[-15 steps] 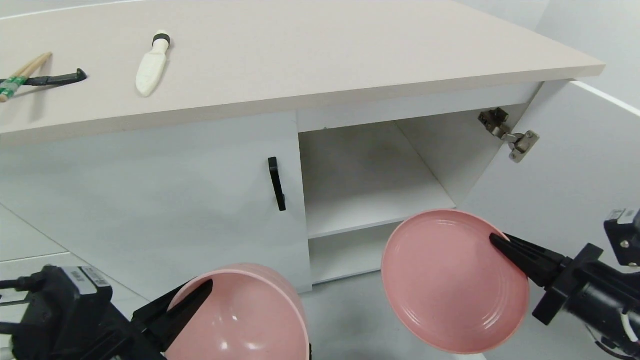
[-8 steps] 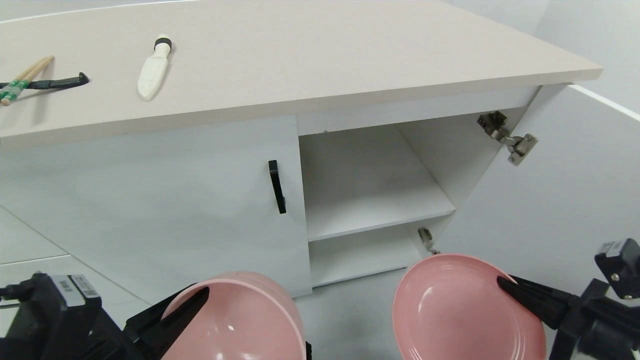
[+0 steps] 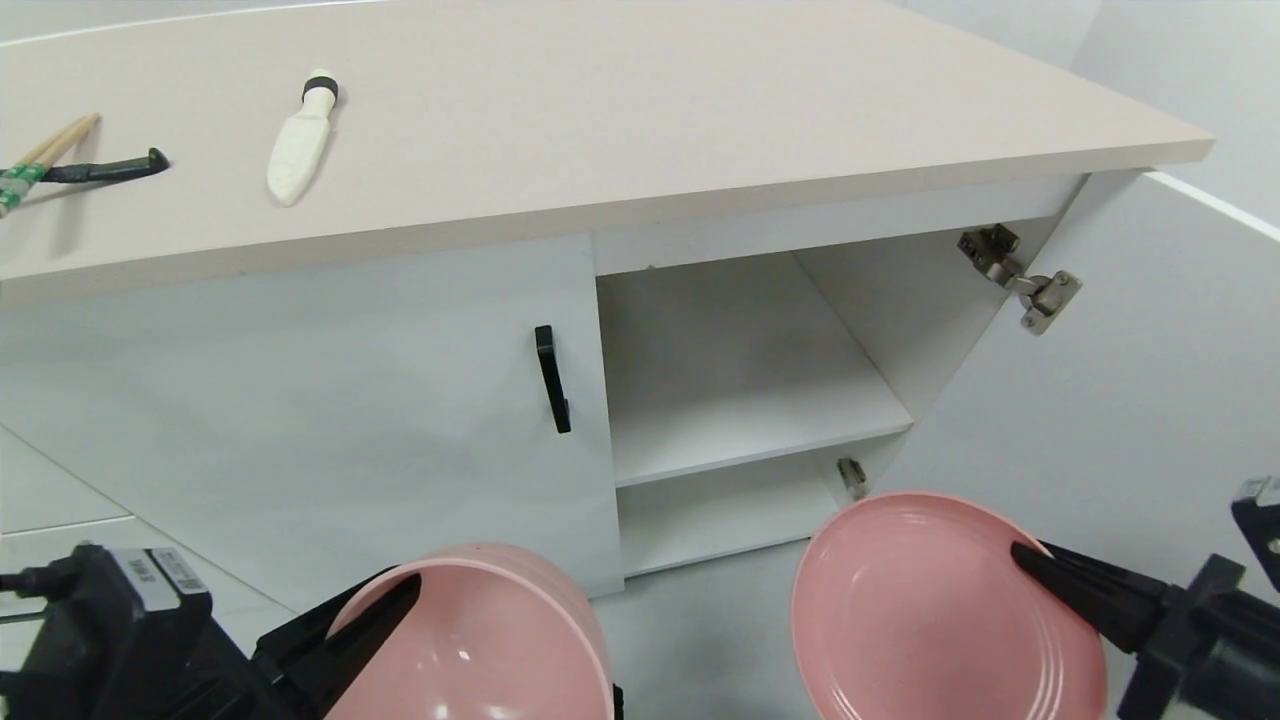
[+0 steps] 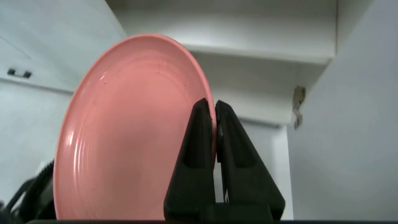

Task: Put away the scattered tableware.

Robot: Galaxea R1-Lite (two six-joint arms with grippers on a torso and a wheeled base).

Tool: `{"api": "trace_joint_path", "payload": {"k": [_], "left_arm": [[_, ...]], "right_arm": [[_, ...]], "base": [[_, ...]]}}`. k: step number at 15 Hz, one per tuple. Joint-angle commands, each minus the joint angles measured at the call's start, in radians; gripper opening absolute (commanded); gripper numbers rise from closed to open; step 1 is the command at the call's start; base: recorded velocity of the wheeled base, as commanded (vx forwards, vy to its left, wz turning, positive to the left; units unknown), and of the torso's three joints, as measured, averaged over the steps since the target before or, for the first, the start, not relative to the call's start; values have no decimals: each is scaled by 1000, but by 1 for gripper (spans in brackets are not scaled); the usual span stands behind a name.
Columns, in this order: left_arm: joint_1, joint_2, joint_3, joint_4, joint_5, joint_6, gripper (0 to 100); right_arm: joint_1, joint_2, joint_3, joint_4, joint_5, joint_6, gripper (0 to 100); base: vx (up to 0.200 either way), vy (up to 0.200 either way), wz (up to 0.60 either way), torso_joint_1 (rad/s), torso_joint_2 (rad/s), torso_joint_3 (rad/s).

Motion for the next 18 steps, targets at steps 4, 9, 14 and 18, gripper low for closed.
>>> {"api": "trace_joint_path", "payload": {"k": [4,9,14,18], "left_arm": [[-1,-45,0,-5,-3,2,0],[-1,-74,0,-2,-5,2,0],[-4,-98,0,53,-5,46,0],[-4,-114,0,82,-6,51,0]], "right_arm": [[72,589,2,-540,-35,7,0],[131,653,-49,-543,-118,58,0],[200,755,-178,-543,-118,154,0],[192,804,-253,-543,-142,157,0]], "base": [[0,0,0,0,0,0],[0,0,0,0,0,0],[120,0,0,2,1,0],[0,0,0,0,0,0]]}}
